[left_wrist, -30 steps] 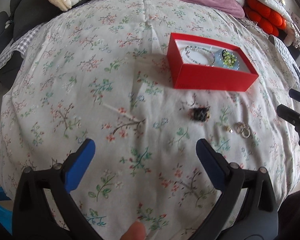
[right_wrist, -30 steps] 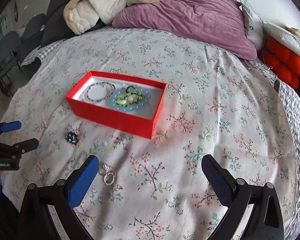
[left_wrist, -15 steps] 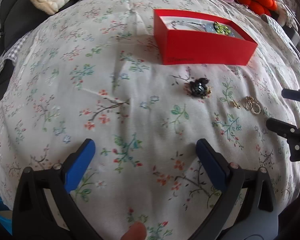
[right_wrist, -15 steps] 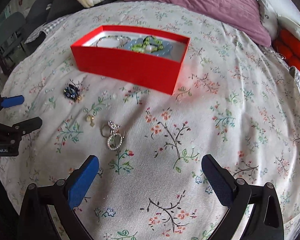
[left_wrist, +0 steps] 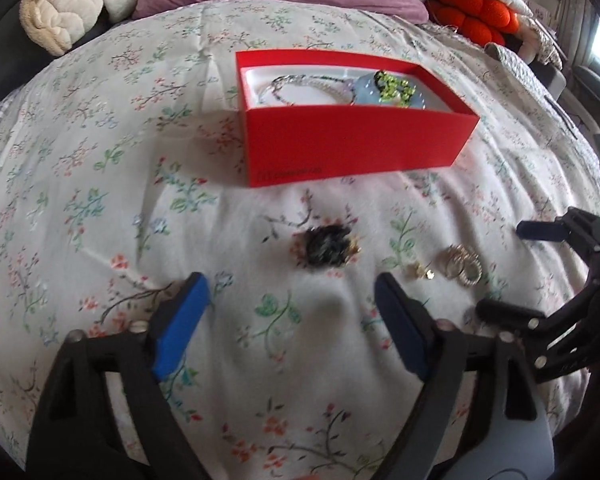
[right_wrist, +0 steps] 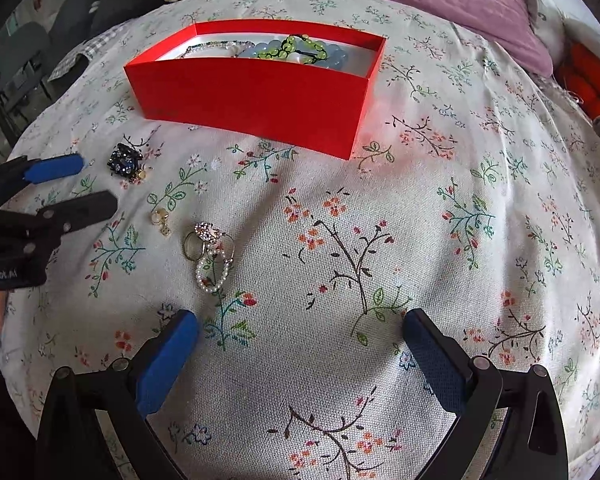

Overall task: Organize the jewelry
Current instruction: 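Grasp the black flower ring with the left gripper while the right moves to a small earring, then carry the black ring into the box with the left gripper while the right grasps and carries the earring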

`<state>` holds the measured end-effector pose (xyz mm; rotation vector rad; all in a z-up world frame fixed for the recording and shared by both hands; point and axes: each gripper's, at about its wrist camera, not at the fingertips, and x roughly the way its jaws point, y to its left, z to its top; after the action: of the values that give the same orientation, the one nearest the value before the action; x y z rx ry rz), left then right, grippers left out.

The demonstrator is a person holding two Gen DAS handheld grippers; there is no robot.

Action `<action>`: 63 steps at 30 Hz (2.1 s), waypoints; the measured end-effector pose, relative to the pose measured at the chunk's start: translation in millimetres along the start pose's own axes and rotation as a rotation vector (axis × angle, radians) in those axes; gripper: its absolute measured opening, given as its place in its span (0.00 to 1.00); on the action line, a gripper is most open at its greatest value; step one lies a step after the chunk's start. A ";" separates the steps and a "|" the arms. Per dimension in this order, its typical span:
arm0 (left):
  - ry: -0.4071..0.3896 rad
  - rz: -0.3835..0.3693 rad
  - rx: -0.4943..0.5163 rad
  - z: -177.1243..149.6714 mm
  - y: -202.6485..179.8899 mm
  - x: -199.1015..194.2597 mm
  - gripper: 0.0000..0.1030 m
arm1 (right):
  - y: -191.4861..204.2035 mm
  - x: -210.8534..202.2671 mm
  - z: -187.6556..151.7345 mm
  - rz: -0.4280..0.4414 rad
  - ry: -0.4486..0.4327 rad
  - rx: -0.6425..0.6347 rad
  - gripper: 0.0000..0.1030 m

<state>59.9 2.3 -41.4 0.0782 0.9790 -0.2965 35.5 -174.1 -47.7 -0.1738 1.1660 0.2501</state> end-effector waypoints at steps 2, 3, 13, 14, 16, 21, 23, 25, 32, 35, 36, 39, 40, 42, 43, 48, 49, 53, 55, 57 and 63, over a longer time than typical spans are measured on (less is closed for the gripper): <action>-0.002 -0.006 0.003 3.0 -2.7 2.0 0.67 | -2.0 1.9 5.4 0.006 0.018 -0.005 1.00; 0.000 -0.005 0.006 4.5 -3.9 3.4 0.64 | -3.3 2.2 6.4 0.009 0.020 -0.006 1.00; -0.001 0.003 0.017 11.1 -7.1 6.1 0.24 | 0.1 -7.0 6.5 0.053 -0.032 -0.047 0.99; 0.000 0.001 0.014 11.1 -6.8 5.5 0.24 | 1.5 -8.8 7.2 0.059 -0.040 -0.052 0.96; 0.009 0.000 0.008 10.8 -5.7 3.6 0.24 | 6.3 -12.4 9.0 0.073 -0.053 -0.061 0.90; 0.022 0.004 -0.003 6.5 -1.9 -3.2 0.24 | 22.2 -20.9 14.7 0.122 -0.088 -0.101 0.66; 0.024 0.003 -0.003 4.6 -0.7 -5.3 0.24 | 27.3 -20.3 16.3 0.128 -0.094 -0.121 0.55; 0.027 0.002 -0.003 2.6 0.7 -7.3 0.24 | 32.9 -19.0 19.2 0.132 -0.100 -0.152 0.49; 0.018 -0.010 -0.006 0.5 4.0 -14.1 0.24 | 39.7 -14.8 27.0 0.103 -0.117 -0.198 0.26; 0.019 -0.014 -0.009 0.7 5.4 -15.0 0.24 | 41.0 -12.3 27.4 0.090 -0.126 -0.222 0.23; 0.019 -0.015 -0.009 0.5 5.5 -15.2 0.24 | 43.4 -12.1 27.3 0.086 -0.132 -0.239 0.22; 0.020 -0.017 -0.006 0.3 5.2 -15.3 0.24 | 52.3 -10.5 27.8 0.079 -0.135 -0.280 0.17; 0.021 -0.018 -0.004 0.3 4.7 -15.1 0.24 | 54.2 -10.3 26.7 0.076 -0.134 -0.288 0.14; 0.026 -0.016 0.001 0.0 4.0 -14.0 0.24 | 57.9 -9.6 26.8 0.068 -0.131 -0.300 0.14; 0.029 -0.016 -0.002 0.3 4.0 -13.7 0.24 | 59.8 -9.6 26.9 0.067 -0.131 -0.308 0.13; 0.032 -0.018 -0.021 1.8 4.8 -16.6 0.24 | 61.3 -12.0 30.1 0.077 -0.137 -0.300 0.11; 0.032 -0.018 -0.021 1.9 5.3 -17.5 0.24 | 61.9 -12.5 30.6 0.080 -0.134 -0.298 0.11; 0.037 -0.024 -0.039 4.2 9.5 -20.3 0.24 | 63.3 -19.0 32.2 0.093 -0.136 -0.288 0.11; 0.044 -0.031 -0.056 5.7 13.0 -21.1 0.24 | 62.4 -25.0 33.8 0.113 -0.143 -0.270 0.11; 0.048 -0.040 -0.076 6.8 16.7 -22.8 0.24 | 60.1 -31.8 35.8 0.132 -0.151 -0.247 0.11; 0.043 -0.063 -0.132 12.8 25.6 -31.1 0.24 | 46.9 -48.6 47.1 0.201 -0.167 -0.153 0.11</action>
<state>61.3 30.9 -10.2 -0.0668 1.0430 -0.2886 45.8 -121.8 15.0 -0.1668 0.9986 0.5222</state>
